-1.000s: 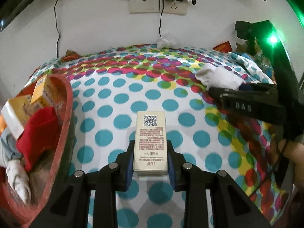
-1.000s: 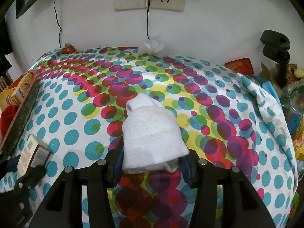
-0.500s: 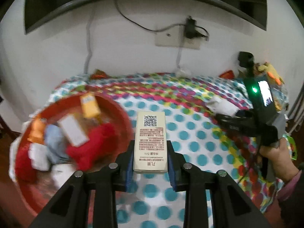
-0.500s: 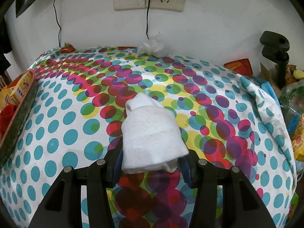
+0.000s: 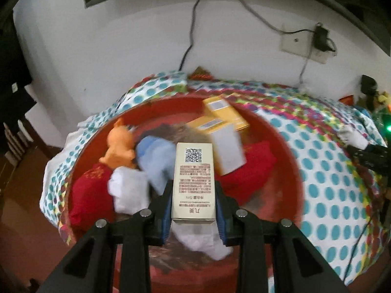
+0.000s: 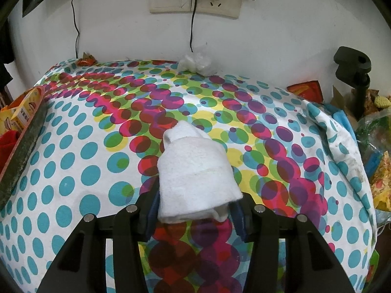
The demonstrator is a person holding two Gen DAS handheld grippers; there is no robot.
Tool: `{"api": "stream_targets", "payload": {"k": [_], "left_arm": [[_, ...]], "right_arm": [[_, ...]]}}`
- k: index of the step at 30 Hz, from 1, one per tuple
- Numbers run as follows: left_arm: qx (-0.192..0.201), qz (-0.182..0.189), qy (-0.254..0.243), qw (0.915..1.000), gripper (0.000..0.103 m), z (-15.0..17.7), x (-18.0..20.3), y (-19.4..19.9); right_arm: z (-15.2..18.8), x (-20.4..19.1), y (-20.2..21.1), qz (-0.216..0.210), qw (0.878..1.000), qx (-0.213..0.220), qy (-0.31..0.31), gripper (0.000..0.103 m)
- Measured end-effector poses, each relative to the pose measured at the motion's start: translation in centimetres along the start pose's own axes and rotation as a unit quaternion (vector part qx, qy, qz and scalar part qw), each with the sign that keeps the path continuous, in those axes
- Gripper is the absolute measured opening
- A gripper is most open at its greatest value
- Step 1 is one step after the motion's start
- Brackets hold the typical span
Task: Organize objects
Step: 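Carry the cream box into the red tray and open the left gripper while the right gripper carries the cloth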
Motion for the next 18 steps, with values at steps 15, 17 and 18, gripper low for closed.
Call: {"api": "stream_targets", "payload": {"k": [15,17,18], "left_arm": [[-0.002,0.036,-0.010,0.9993,0.083,2.0,-2.6,0.4],[-0.002,0.039,-0.006,0.9992,0.083,2.1,-3.0,0.9],[-0.002,0.036,-0.003,0.9993,0.083,2.1,-3.4,1.2]], "right_arm": [[-2.8,-6.3,3.3,-0.027,0.999,0.038,0.013,0.044],[-3.6,-8.6,3.9,-0.047,0.998,0.046,0.025,0.044],[-3.9,-9.9,4.3,-0.056,0.997,0.050,0.033,0.044]]}}
Point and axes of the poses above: each gripper's, at about its wrist camera, not at the fingertips, and y roughly against the way its jaws point, x to its right, z to its underside, the point moved 2 cm from there along -y, roughly the way its jaws point, and after that the axes turned 10 degrees about -z, right-handed, at the moved point
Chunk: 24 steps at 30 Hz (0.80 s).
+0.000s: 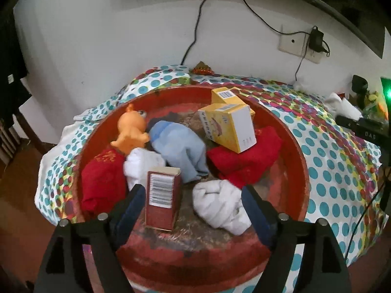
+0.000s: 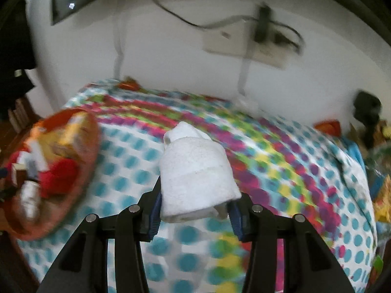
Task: Organize objects
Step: 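Carry the cream box into the red tray and open the left gripper while the right gripper carries the cloth, then lower the white cloth into the red tray and open the right gripper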
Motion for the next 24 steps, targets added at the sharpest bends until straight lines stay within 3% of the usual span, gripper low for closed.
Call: {"api": "stream_targets", "payload": {"k": [6,12,20,22,24], "left_arm": [[0.000,-0.017,0.018,0.9997,0.083,-0.6,-1.8,1.3],[-0.005,-0.046,0.036,0.9983,0.083,-1.3,-3.5,2.0],[-0.031,-0.073,0.087,0.9930,0.083,-1.3,-6.8,1.5],[-0.040,-0.071,0.099,0.9917,0.083,-1.1,-7.4,1.3],[-0.046,-0.072,0.100,0.9914,0.083,-1.0,-7.5,1.3]], "right_arm": [[-2.3,-9.1,-0.1,-0.078,0.996,0.008,0.050,0.044],[-1.8,-16.8,-1.1,-0.145,0.986,-0.007,0.085,0.044],[0.4,-20.2,-3.3,-0.152,0.983,-0.044,0.097,0.046],[0.6,-20.5,-3.7,-0.146,0.983,-0.053,0.096,0.050],[0.6,-20.8,-4.1,-0.137,0.984,-0.059,0.099,0.068]]}}
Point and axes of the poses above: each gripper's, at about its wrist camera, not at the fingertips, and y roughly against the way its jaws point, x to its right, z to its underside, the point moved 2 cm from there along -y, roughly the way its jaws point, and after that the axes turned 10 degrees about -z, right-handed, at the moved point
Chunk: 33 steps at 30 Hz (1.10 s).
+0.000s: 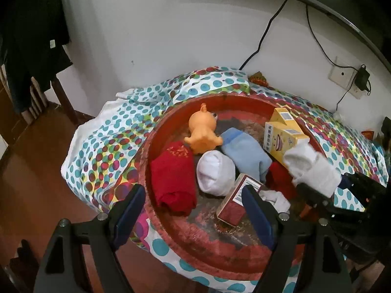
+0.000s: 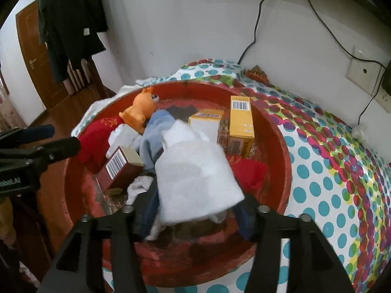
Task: Organize objects
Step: 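Lower the white cloth into the red tray and open the right gripper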
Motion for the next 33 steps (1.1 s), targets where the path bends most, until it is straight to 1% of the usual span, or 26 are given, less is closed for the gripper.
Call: {"api": "stream_targets", "payload": {"k": [2,6,10,12,15,19,23,26,28,30,33], "left_arm": [[-0.001,-0.002,0.001,1.0000,0.083,0.1,-0.1,0.1],[-0.004,0.002,0.000,1.0000,0.083,0.0,0.2,0.3],[-0.002,0.001,-0.013,0.9999,0.083,0.1,0.8,0.8],[0.000,-0.003,-0.017,0.9998,0.083,0.1,1.0,0.9],[-0.003,-0.004,-0.019,0.9998,0.083,0.2,1.2,1.0],[-0.005,-0.006,-0.019,0.9998,0.083,0.2,1.2,1.1],[-0.004,0.006,-0.017,0.9998,0.083,0.3,1.3,1.3],[0.000,0.002,-0.012,0.9999,0.083,0.3,1.2,1.4],[-0.007,0.007,-0.015,0.9998,0.083,0.4,1.3,1.2],[-0.005,0.017,-0.020,0.9996,0.083,0.5,1.6,1.4],[0.001,0.016,-0.029,0.9994,0.083,0.6,2.1,1.8]], "right_arm": [[0.0,-0.2,-0.1,0.012,1.000,0.000,0.002,0.078],[-0.2,-0.7,0.3,0.020,1.000,-0.003,0.011,0.080],[-0.2,-0.8,1.1,0.032,0.999,-0.002,0.009,0.088],[-0.2,-0.8,1.8,0.040,0.999,-0.004,0.000,0.095],[-0.2,-0.7,2.4,0.041,0.999,-0.013,-0.011,0.100],[0.1,-0.5,3.0,0.054,0.997,-0.034,-0.034,0.101],[0.6,-0.5,3.0,0.051,0.996,-0.052,-0.060,0.101],[1.2,-0.8,2.6,0.059,0.994,-0.071,-0.063,0.101],[1.6,-1.2,2.4,0.051,0.994,-0.081,-0.061,0.101],[1.9,-1.5,2.2,0.048,0.993,-0.088,-0.062,0.101],[2.0,-2.1,2.1,0.054,0.993,-0.088,-0.053,0.101]]}}
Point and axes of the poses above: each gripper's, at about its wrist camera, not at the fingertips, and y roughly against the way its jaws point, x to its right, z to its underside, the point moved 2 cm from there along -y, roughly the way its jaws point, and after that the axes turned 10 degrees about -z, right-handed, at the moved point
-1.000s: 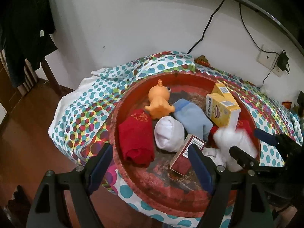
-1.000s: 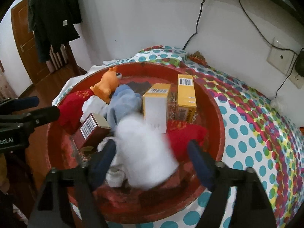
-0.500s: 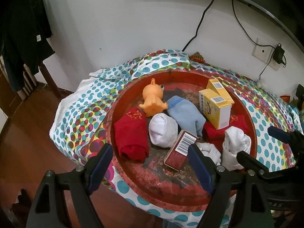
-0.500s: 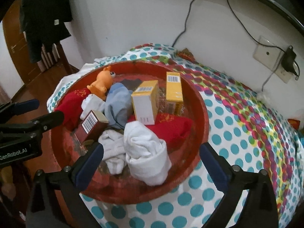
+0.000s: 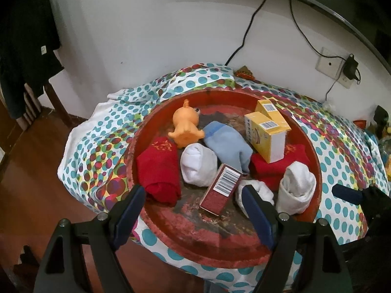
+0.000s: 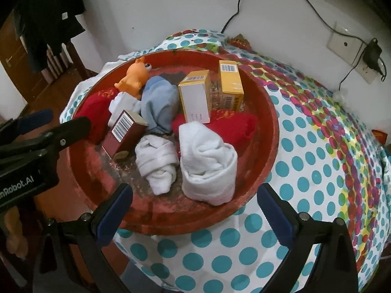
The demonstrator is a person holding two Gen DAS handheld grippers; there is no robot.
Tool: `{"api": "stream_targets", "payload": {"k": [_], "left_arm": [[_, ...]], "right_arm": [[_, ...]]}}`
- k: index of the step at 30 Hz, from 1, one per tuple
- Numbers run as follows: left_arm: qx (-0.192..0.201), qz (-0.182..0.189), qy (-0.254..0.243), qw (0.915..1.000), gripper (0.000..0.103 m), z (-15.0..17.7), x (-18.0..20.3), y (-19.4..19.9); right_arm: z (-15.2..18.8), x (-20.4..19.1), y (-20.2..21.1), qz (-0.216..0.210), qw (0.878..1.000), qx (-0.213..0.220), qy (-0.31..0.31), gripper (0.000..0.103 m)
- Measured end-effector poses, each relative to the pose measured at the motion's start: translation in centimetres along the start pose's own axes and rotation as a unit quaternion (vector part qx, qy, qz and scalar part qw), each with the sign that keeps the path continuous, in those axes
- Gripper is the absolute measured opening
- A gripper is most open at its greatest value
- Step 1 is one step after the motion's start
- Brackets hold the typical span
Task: Organize objects
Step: 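Lower the white cloth into the red tray and open the right gripper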
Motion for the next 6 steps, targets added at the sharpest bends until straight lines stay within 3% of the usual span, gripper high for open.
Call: {"api": "stream_targets", "payload": {"k": [6], "left_arm": [[-0.012,-0.011,-0.011,0.9998,0.083,0.10,0.69,0.07]], "right_arm": [[-0.06,-0.31,0.09,0.006,1.000,0.000,0.002,0.101]]}}
Point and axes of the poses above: each gripper's, at about its wrist camera, not at the fingertips, and y roughly against the way its jaws point, x to its right, z to its underside, the point moved 2 cm from there along -y, roughly the way its jaws point, and after that the axes turned 10 degrees about -z, right-handed, at the moved point
